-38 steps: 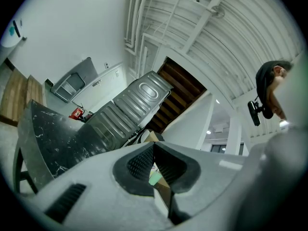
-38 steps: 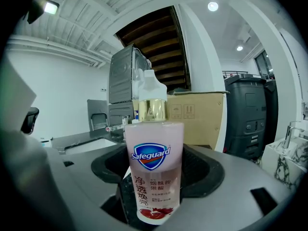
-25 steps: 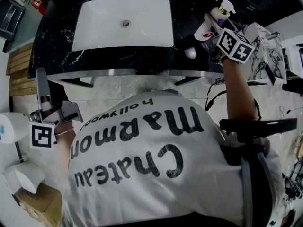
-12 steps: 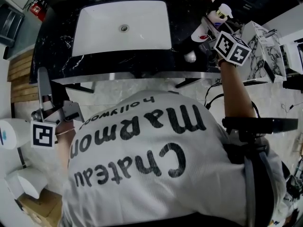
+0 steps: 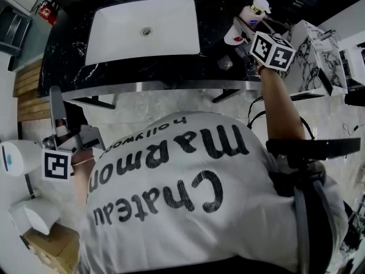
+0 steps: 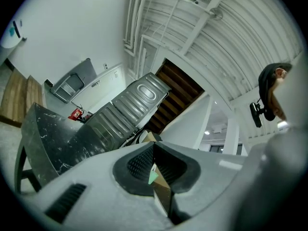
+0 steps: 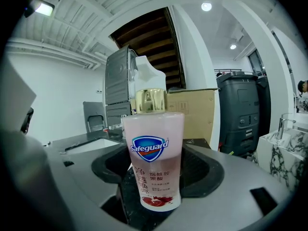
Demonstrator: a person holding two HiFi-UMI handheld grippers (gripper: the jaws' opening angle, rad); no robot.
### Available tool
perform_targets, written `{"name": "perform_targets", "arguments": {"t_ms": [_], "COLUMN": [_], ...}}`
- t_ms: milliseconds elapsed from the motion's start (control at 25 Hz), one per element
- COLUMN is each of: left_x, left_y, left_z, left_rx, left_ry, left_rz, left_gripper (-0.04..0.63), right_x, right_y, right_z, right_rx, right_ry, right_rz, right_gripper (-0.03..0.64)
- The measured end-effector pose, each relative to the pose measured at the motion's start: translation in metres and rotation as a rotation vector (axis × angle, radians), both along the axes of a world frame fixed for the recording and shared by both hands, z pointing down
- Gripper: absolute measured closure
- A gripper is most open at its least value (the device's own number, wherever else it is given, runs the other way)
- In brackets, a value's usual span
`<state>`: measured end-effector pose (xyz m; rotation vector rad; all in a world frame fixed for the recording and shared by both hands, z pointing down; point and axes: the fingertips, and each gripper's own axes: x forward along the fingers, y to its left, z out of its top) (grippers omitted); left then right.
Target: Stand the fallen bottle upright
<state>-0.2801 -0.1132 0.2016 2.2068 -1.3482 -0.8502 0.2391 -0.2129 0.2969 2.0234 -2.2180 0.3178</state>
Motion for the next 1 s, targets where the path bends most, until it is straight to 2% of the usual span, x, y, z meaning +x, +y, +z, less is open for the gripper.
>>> {"name": "perform_targets", "arguments": {"t_ms": [120, 240, 520, 760, 840, 1000], "left_x": [0.005, 0.007, 0.002, -0.006, -0.006, 0.006], "left_y": [0.02, 0.042, 0.093, 0.135, 0.148, 0.178], "left_z": [0.0, -0.002, 0.0, 0.002, 0.002, 0.01], "left_rx": [-0.01, -0.014, -0.016, -0.01, -0.003, -0.005], "left_ry": [-0.004, -0.013, 0.009, 0.003, 0.005, 0.001], "left_rz": [-0.026, -0.055, -0.145, -0.203, -0.209, -0.203], "left_gripper": [0.581, 0.581, 0.581, 0.581, 0.581, 0.581], "right_x": [0.001, 0.0, 0.0, 0.003, 0.007, 0.023], "right_y": [0.001, 0.003, 0.005, 0.025, 0.04, 0.087], "right_z": [0.004, 0.014, 0.009, -0.019, -0.035, -0.067], "right_rx": [-0.003, -0.045, -0.064, 0.006, 0.064, 0.228], "right_ry": [-0.001, -0.003, -0.029, -0.117, -0.191, -0.451], "right_rz": [0.013, -0.004, -0.046, -0.05, -0.037, -0.015], "right_gripper": [0.31, 0.308, 0.288, 0.288, 0.288, 0.288]}}
